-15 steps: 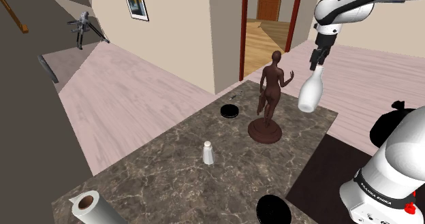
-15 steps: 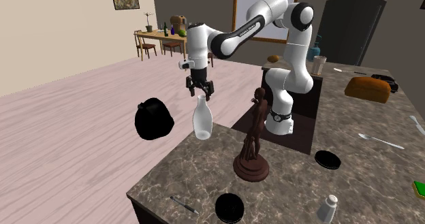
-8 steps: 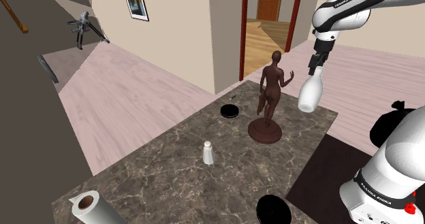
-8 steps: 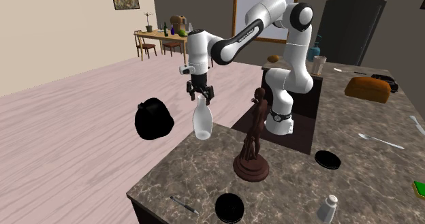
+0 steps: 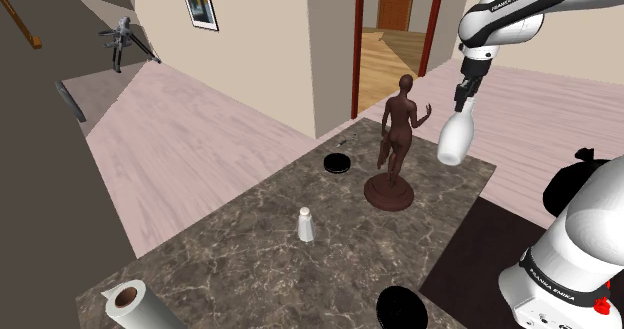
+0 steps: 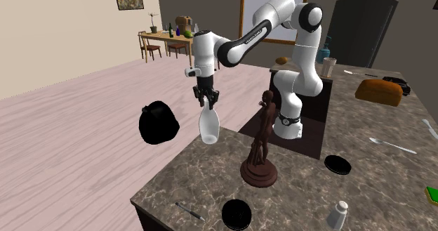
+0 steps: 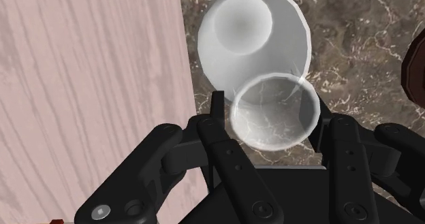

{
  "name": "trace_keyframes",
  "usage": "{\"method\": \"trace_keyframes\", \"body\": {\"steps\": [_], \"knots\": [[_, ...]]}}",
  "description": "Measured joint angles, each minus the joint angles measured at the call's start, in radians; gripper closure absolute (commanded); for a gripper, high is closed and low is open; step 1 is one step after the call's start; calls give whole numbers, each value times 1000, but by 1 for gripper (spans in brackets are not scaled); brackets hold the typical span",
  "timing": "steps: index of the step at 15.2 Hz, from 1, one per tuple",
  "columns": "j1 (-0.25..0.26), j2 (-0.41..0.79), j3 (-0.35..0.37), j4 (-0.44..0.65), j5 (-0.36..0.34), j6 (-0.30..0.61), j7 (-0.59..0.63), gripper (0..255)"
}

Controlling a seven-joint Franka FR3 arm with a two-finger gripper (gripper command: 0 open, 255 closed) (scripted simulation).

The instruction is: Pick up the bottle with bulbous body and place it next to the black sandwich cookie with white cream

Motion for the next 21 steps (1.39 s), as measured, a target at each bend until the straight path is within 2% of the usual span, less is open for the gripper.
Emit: {"method": "trace_keyframes", "body": {"steps": [8, 21], "knots": [[0, -8, 2, 8, -4, -16, 3, 255], [3, -54, 22, 138, -21, -186, 23, 255]]}}
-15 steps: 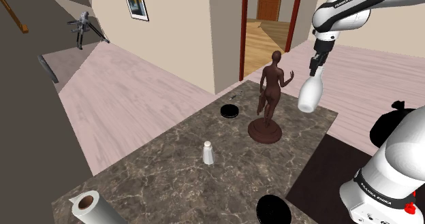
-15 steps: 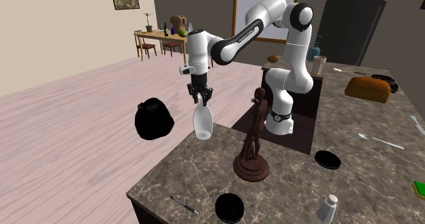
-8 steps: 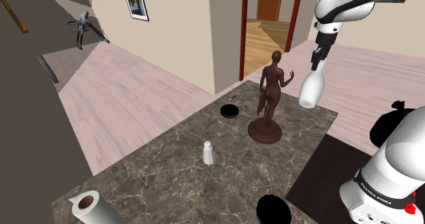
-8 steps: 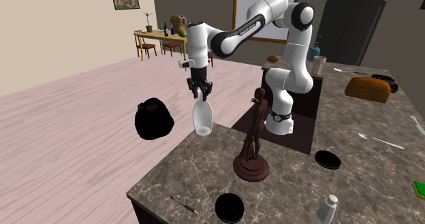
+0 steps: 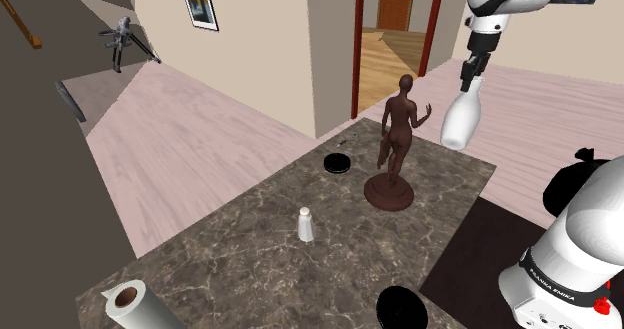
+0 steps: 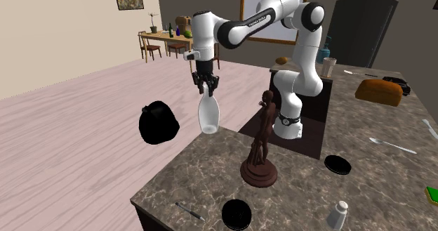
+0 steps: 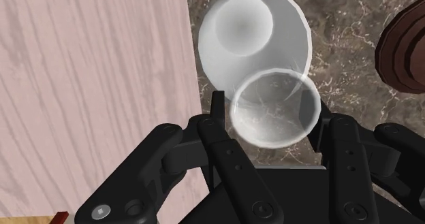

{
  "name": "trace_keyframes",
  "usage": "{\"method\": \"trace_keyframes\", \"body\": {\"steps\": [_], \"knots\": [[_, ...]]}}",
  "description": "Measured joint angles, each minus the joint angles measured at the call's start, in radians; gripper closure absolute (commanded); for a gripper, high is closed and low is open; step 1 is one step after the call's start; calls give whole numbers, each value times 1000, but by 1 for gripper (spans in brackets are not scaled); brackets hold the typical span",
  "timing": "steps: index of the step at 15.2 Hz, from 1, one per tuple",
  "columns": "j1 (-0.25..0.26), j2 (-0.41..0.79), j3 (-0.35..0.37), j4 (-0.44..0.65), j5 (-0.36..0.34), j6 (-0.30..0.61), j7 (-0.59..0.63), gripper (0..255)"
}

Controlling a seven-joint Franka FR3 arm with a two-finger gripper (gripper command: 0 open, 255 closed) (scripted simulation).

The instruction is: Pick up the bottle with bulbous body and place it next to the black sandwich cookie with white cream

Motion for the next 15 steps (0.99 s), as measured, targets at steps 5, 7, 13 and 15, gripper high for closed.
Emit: {"method": "trace_keyframes", "body": {"steps": [5, 7, 13, 15], "knots": [[2, -8, 6, 64, -1, -72, 2, 255], [2, -11, 8, 88, -2, -98, 2, 255], [4, -10, 11, 167, 1, -176, 0, 255], [6, -4, 11, 202, 4, -205, -3, 255]]}}
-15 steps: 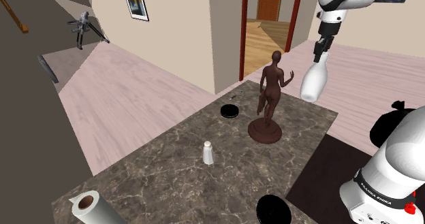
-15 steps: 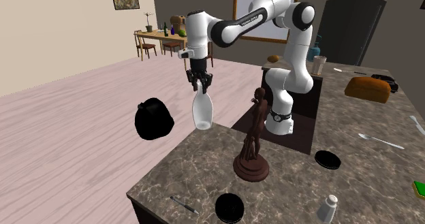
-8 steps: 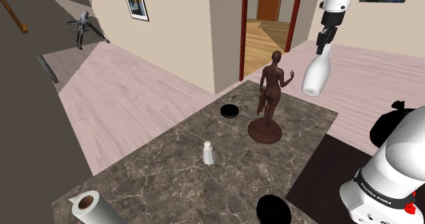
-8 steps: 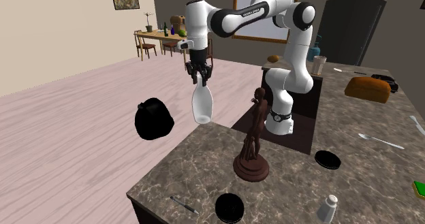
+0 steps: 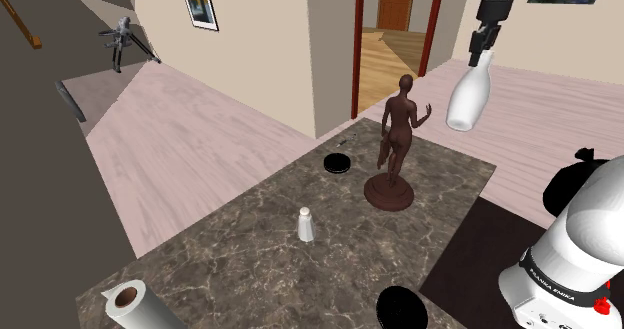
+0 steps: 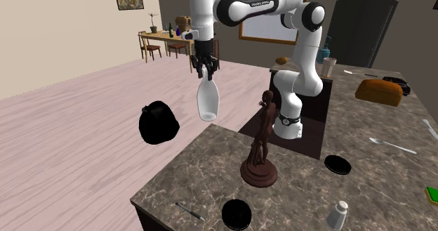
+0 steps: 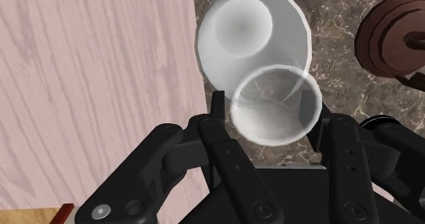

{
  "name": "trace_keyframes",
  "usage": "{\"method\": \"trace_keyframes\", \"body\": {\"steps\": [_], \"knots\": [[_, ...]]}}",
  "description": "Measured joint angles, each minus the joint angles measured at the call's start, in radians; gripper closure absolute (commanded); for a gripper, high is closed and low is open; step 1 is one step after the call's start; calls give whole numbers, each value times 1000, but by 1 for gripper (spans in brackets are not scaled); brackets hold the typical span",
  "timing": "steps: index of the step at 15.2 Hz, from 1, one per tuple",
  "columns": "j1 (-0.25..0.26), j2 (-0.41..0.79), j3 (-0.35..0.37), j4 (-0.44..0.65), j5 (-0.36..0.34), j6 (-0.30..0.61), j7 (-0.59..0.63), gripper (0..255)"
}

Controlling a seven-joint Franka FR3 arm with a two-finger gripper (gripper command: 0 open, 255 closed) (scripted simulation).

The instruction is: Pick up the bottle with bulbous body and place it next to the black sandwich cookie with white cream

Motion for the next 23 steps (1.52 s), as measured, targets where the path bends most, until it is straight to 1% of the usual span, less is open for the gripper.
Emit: {"method": "trace_keyframes", "body": {"steps": [5, 14, 23], "knots": [[2, 5, 3, 70, 3, -66, -2, 255], [6, 41, -1, 228, 22, -191, -15, 255], [2, 109, -19, 420, 55, -325, -43, 255]]}}
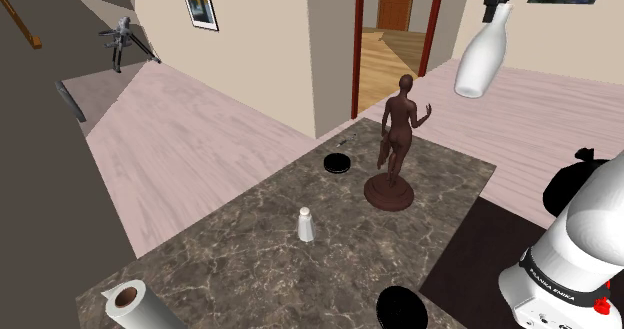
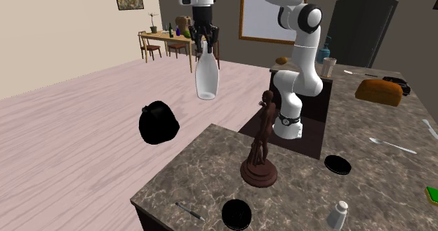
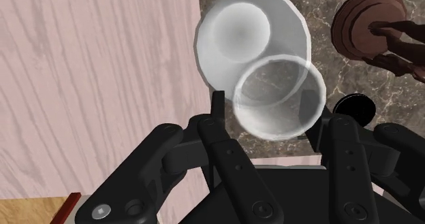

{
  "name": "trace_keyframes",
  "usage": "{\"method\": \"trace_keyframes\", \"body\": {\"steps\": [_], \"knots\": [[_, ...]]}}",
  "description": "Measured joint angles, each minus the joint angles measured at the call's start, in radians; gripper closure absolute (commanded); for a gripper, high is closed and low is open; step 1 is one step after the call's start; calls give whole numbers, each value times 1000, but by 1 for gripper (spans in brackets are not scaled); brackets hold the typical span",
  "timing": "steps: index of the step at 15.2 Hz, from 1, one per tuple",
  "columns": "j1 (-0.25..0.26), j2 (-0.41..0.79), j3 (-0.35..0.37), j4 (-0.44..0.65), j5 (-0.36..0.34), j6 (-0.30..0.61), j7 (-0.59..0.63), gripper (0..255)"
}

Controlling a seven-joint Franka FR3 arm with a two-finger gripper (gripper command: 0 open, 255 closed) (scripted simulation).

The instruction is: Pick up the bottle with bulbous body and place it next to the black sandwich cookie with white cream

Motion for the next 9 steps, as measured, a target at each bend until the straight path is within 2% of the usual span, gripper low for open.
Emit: {"method": "trace_keyframes", "body": {"steps": [9], "knots": [[-24, 109, -32, 244, 60, -153, -43, 255]]}}
